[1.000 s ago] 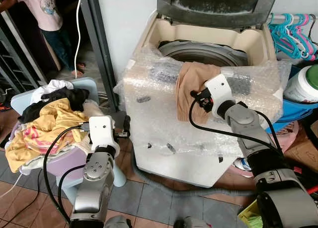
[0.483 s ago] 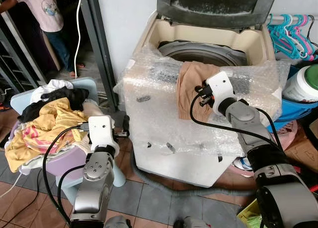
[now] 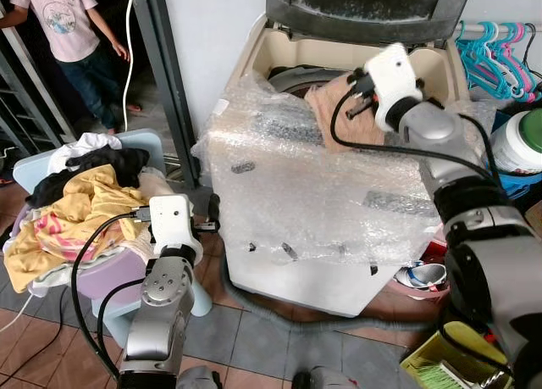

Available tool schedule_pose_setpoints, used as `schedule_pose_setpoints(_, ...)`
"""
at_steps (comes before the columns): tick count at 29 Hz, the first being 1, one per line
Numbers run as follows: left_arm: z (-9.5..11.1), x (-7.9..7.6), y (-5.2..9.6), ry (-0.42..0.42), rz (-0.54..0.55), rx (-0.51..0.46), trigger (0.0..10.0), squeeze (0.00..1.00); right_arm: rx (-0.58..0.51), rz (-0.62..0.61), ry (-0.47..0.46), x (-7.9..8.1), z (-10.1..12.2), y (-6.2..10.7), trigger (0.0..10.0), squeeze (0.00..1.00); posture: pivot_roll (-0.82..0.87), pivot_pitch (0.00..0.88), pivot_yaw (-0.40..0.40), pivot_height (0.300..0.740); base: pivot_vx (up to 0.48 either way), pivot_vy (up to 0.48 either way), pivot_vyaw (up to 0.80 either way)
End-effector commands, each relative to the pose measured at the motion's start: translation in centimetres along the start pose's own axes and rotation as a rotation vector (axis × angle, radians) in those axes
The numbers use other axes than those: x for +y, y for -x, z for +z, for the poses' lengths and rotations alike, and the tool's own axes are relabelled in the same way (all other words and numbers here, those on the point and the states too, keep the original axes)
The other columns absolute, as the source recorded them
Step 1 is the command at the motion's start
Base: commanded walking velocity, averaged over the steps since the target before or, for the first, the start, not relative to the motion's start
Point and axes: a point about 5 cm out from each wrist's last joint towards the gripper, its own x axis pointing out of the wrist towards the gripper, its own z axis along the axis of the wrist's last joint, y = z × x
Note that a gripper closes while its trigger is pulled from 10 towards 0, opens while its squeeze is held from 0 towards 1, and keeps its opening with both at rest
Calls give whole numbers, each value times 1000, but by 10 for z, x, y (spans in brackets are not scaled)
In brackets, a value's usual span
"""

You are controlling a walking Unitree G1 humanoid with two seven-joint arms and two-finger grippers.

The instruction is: Clothes washing

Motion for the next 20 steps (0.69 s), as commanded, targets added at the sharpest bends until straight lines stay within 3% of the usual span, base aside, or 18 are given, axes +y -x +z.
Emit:
schedule_pose_setpoints(1,3,-3,-1,5,10,-14,10000,0,-61,-94,18,-20,20,-3,0,0,14,0,-50,740,0,0,0)
schedule_pose_setpoints(2,3,-3,-1,6,12,-14,10000,0,-53,-102,43,-22,22,-4,4471,0,17,0,-52,740,0,0,0)
schedule_pose_setpoints(3,3,-2,-1,7,15,-15,10000,0,-49,-97,48,-22,23,-5,10000,0,20,0,-52,740,0,0,0)
schedule_pose_setpoints(4,3,-2,-1,7,16,-16,10000,0,-42,-88,40,-22,21,-5,10000,1000,20,0,-52,740,0,0,0)
schedule_pose_setpoints(15,4,-6,-7,0,-24,-17,10000,0,-14,43,87,7,-25,13,10000,1000,-18,0,-9,740,0,0,0)
schedule_pose_setpoints(20,5,-6,-8,2,-23,-22,10000,0,-85,47,18,14,-32,23,10000,1000,-16,0,-4,740,0,0,0)
